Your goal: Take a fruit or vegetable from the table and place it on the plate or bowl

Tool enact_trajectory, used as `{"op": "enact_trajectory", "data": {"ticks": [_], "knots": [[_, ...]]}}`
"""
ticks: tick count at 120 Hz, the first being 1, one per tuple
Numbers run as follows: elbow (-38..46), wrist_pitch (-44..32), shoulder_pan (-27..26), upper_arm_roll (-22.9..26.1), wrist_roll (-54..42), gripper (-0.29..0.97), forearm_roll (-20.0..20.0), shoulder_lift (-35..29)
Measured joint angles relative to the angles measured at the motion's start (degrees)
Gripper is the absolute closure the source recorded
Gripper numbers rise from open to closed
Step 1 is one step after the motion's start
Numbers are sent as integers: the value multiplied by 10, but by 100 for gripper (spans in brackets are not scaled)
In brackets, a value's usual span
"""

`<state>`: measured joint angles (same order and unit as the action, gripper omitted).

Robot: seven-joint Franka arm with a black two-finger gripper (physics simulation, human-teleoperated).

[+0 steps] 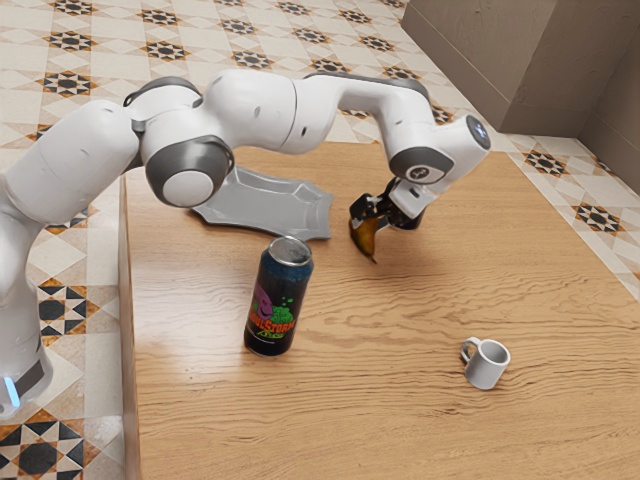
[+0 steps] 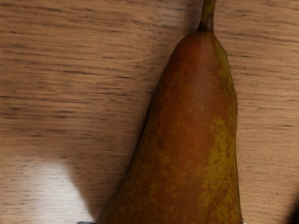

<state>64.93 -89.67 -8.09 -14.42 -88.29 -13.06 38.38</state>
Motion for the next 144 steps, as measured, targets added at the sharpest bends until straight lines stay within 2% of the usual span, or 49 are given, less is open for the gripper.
{"op": "enact_trajectory", "data": {"ticks": [10, 18, 30, 41, 50, 67, 83, 126, 144], "knots": [[-2, -1, -2, -1, -2, 45, 2, -5], [-5, 0, -6, -1, -4, 48, 2, -36], [-5, 17, -11, 0, -7, 49, 3, -130], [5, 61, -23, -3, -10, 48, 1, -214], [71, 95, -24, -5, -11, 46, 0, -294], [206, 110, -22, -6, -12, 49, -4, -359], [268, 103, -19, -7, -9, 49, -5, -378], [347, 63, -16, -7, 5, 49, -4, -393], [370, 63, -57, -54, 11, 50, -10, -416]]}}
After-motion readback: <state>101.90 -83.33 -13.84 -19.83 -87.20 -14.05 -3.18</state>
